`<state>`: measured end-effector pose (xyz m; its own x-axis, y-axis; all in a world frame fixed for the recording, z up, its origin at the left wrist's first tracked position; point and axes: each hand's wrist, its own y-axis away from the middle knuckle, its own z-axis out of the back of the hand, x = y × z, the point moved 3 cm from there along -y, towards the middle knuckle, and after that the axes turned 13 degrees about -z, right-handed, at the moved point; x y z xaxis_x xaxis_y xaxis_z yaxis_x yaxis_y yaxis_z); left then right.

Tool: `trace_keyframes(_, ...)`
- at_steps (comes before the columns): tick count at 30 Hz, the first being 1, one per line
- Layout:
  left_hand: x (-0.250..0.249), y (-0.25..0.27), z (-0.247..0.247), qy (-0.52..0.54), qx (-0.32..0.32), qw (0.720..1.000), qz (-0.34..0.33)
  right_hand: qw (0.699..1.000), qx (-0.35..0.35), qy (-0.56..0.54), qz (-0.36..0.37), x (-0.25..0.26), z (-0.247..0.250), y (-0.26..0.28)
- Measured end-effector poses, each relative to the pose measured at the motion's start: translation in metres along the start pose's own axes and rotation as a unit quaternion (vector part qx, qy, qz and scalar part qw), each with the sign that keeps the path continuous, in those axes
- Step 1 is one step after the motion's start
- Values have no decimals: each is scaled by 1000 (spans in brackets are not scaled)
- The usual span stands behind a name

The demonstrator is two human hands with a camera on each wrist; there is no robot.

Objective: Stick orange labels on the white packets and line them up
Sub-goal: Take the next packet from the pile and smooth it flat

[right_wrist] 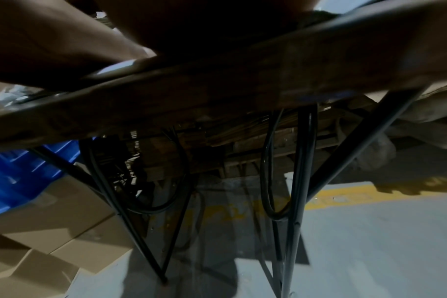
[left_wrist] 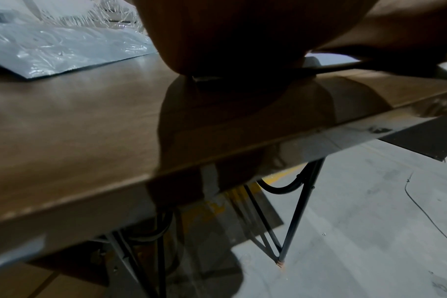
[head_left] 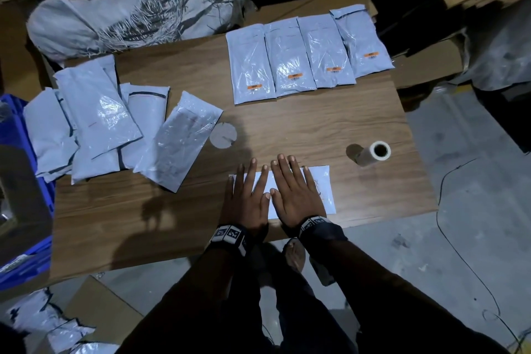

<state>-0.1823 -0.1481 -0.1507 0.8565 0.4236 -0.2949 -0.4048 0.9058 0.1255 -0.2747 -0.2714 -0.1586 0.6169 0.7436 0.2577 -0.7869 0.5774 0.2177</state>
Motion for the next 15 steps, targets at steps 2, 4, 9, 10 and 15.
trace_keyframes(2,1,0,2,4,8,1000,-8,1000,10,6,0,-5,3,0)
trace_keyframes(4,3,-1,3,8,20,1000,-14,1000,25,6,-9,-16,6,0)
trace_keyframes(9,14,4,14,34,32,998,-40,998,41,3,-45,-50,16,3)
trace_keyframes(10,16,5,19,49,32,997,-43,998,45,5,-44,-54,20,3)
trace_keyframes(15,9,-8,48,17,29,997,-71,1000,11,23,8,-37,55,-1)
